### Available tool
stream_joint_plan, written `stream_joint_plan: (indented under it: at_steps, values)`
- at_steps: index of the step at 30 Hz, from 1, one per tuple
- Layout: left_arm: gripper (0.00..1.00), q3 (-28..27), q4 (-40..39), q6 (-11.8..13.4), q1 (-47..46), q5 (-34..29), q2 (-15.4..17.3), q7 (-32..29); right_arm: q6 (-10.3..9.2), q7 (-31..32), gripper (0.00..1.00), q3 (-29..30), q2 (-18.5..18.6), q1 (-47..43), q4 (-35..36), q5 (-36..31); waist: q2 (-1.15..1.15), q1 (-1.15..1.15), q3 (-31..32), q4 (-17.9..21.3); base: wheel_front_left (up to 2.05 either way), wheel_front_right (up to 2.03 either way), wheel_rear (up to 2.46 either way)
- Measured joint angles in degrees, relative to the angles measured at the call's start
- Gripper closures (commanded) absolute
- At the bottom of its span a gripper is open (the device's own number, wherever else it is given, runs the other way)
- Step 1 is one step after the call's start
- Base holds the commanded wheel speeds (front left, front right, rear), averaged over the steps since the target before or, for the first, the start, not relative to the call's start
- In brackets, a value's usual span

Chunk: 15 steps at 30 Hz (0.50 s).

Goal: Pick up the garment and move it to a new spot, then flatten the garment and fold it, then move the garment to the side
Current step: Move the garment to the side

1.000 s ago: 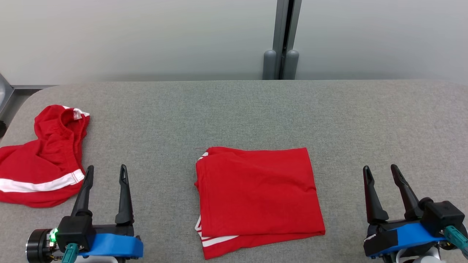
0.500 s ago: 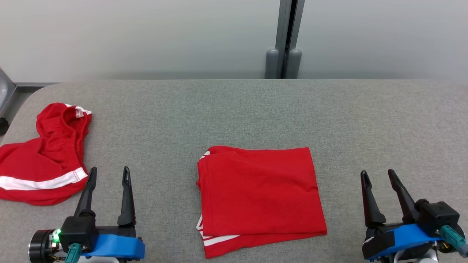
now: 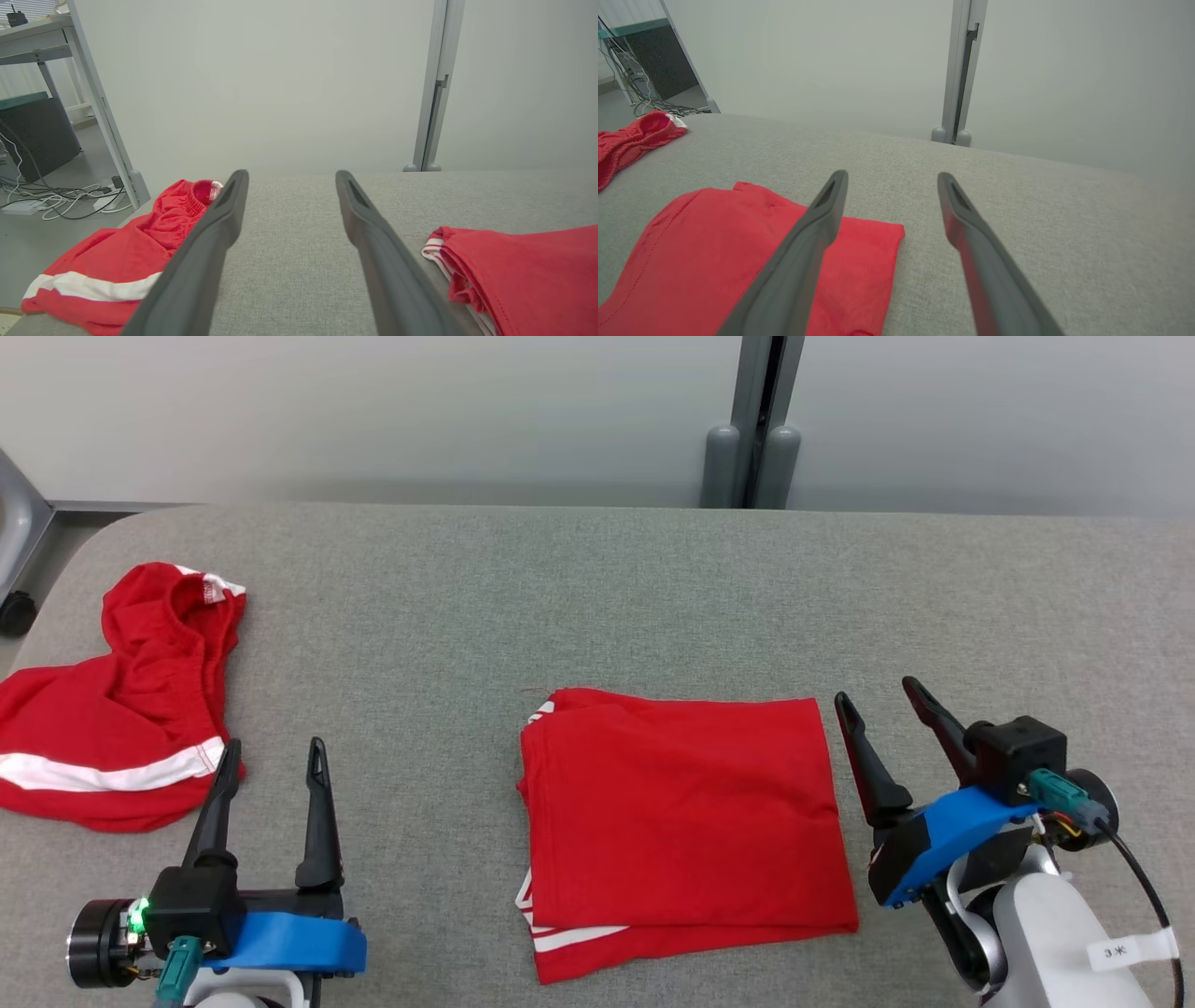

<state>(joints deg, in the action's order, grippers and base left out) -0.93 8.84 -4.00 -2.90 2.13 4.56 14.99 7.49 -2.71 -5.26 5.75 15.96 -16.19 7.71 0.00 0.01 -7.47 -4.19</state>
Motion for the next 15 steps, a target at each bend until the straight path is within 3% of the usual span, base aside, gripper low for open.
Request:
stream_joint_plan:
  at_steps: [15]
  values:
    - [0.00, 1.20, 0.65, 0.40, -2.20, 0.86, -0.71, 0.00, 0.00, 8.69, 0.00, -3.96, 1.49, 2.74, -14.58, 5.04, 0.00, 0.00, -3.07, -3.10, 0.00, 0.00, 0.00]
